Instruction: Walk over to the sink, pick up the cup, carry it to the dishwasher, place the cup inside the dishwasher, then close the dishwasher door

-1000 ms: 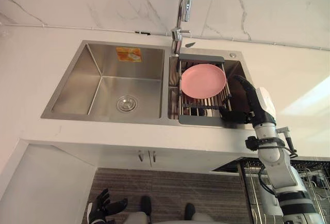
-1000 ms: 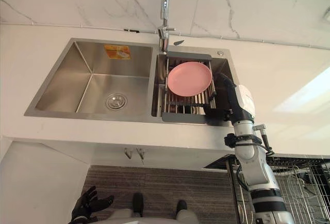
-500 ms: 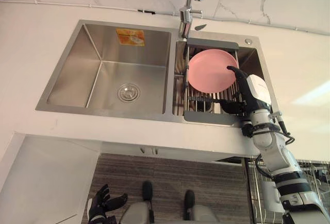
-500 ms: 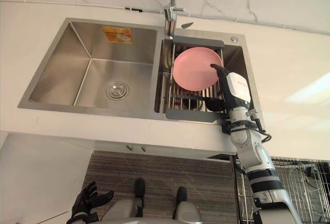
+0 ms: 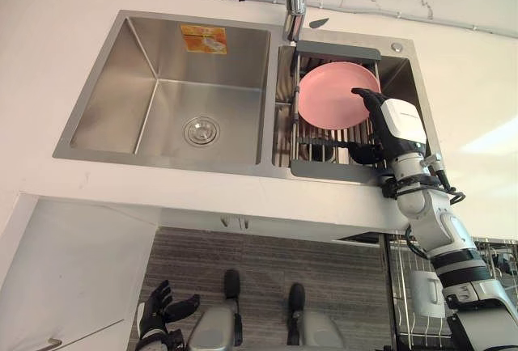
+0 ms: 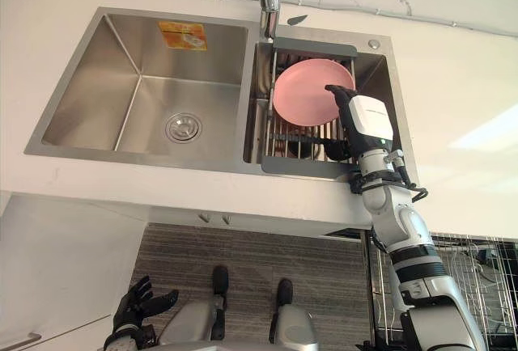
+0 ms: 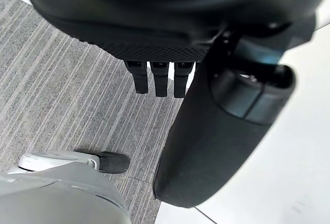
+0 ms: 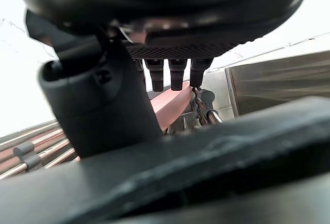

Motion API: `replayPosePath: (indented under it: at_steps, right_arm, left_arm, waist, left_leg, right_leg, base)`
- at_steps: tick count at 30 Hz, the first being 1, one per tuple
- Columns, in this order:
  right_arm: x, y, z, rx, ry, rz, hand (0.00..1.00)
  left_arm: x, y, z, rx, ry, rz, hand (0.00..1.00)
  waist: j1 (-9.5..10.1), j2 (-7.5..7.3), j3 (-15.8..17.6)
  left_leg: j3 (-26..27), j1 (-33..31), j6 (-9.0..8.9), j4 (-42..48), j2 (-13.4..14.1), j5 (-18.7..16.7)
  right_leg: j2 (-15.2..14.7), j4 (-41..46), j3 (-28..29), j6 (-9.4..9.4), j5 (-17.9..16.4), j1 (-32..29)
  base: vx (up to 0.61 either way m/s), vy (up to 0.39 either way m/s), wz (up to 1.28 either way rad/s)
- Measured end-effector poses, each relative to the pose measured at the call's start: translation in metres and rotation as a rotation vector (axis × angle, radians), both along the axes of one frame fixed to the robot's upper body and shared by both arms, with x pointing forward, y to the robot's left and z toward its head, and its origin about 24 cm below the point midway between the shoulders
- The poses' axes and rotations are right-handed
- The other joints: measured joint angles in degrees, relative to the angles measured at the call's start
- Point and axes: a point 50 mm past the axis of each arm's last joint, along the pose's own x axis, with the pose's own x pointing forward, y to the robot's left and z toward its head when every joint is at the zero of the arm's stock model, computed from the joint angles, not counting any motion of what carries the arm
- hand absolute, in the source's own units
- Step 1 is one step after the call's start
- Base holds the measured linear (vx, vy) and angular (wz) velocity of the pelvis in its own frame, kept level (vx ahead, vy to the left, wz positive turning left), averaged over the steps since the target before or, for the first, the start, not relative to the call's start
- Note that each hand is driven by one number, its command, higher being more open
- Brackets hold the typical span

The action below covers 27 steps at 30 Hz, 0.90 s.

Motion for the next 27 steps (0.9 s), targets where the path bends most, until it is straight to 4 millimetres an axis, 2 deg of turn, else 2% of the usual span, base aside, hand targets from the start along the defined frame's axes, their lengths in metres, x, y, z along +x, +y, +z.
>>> replayPosePath:
  at_steps: [1,10,15,27]
  right_arm:
    - [0.0,0.0,0.0,-0.01,-0.007,-0.006,0.3]
    - [0.001,0.005,0.003,-0.021,-0.072,-0.027,0.3]
    - [0.001,0.021,0.004,-0.06,-0.079,0.068,0.3]
    - [-0.006,0.022,0.008,-0.041,-0.106,0.076,0.3]
  left_arm:
    - [0.002,0.0,0.001,0.001,-0.006,-0.002,0.9]
    - [0.017,-0.006,0.004,-0.003,-0.043,-0.027,0.9]
    - [0.022,-0.009,0.004,-0.01,-0.053,-0.033,0.9]
    - [0.022,-0.01,0.004,-0.02,-0.057,-0.034,0.9]
  waist:
    - [0.03,0.0,0.0]
    - [-0.03,0.12,0.2]
    - [0.0,0.21,0.4]
    - [-0.11,0.46,0.6]
  left_leg:
    - [0.0,-0.1,0.0,0.0,0.1,0.0]
    - [-0.1,-0.5,-0.26,0.0,0.4,0.2]
    - [-0.4,-0.8,-0.54,0.0,0.6,0.4]
    - [-0.6,-0.4,-0.34,-0.6,0.6,0.7]
  right_leg:
    - [0.1,0.0,0.0,-0.06,0.0,-0.1]
    - [0.4,0.0,-0.1,-0.39,0.3,-0.4]
    - [0.6,0.0,-0.4,-0.52,0.3,-0.6]
    - [0.6,-0.2,-0.4,-0.51,0.4,-0.4]
  base:
    - [0.0,0.0,0.0]
    - [0.0,0.0,0.0]
    - [0.0,-0.003,0.02]
    - [0.0,-0.001,0.01]
